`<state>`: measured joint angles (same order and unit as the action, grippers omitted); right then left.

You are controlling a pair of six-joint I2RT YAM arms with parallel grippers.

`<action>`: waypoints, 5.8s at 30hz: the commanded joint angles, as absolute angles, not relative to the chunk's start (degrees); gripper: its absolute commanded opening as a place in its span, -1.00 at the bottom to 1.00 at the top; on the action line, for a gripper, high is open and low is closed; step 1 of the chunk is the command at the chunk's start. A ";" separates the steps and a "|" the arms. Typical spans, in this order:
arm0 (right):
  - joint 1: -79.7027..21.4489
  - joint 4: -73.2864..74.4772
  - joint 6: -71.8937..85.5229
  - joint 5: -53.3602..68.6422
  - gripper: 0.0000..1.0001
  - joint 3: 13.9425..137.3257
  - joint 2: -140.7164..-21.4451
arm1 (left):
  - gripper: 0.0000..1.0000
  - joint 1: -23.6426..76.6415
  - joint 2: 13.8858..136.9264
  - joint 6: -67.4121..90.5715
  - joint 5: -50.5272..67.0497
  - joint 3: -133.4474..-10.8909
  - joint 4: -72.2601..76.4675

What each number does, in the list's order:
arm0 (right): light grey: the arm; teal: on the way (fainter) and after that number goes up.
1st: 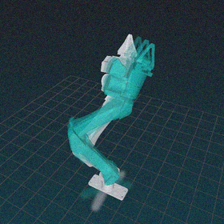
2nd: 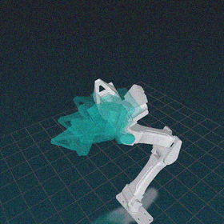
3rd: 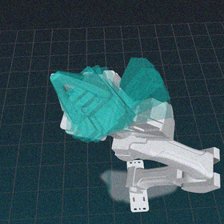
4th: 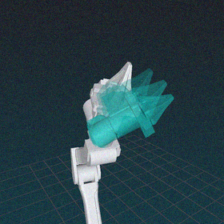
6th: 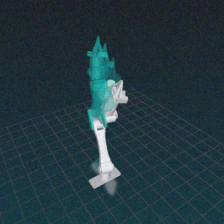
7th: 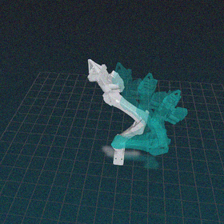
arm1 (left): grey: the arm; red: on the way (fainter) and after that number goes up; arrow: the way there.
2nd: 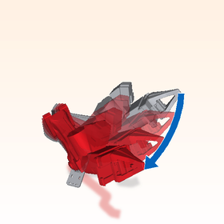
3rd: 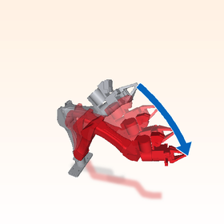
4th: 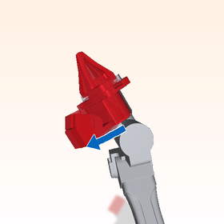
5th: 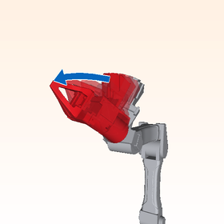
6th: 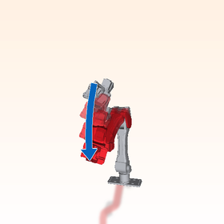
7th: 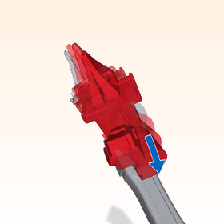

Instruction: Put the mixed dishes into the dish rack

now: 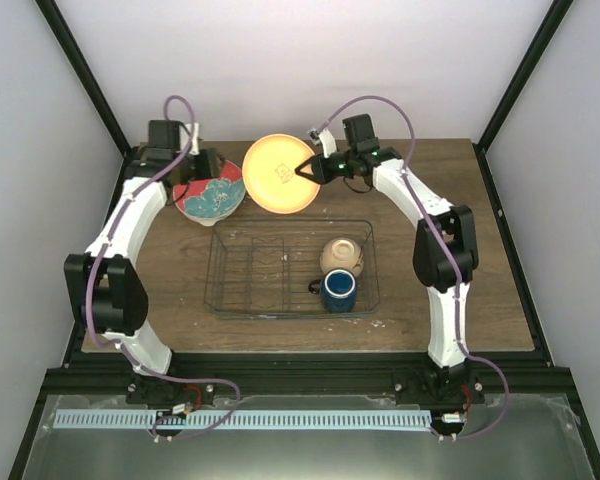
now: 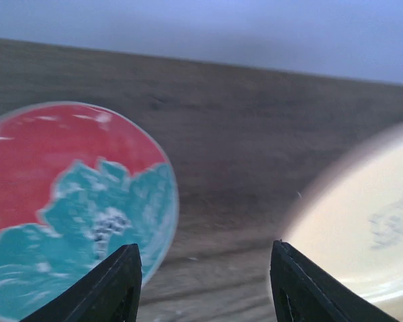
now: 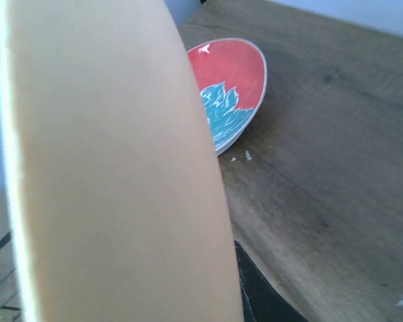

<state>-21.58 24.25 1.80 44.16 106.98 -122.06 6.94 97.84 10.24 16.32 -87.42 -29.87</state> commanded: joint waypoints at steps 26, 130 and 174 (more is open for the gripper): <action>-37.05 9.29 -26.13 13.89 -0.99 75.82 -91.42 | 0.15 -1.70 92.81 10.17 18.23 -86.19 -29.80; -42.81 12.95 -24.29 11.12 0.94 79.92 -88.75 | 0.09 -8.50 120.26 11.53 5.69 -96.42 -35.60; -42.71 14.88 -25.48 10.88 0.95 82.27 -94.76 | -0.95 -15.36 126.85 15.68 26.95 -92.19 -23.69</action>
<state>-42.94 14.66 -25.41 11.00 79.15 -94.45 -15.68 125.95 16.62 28.45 -92.12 -23.27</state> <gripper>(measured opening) 0.973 0.096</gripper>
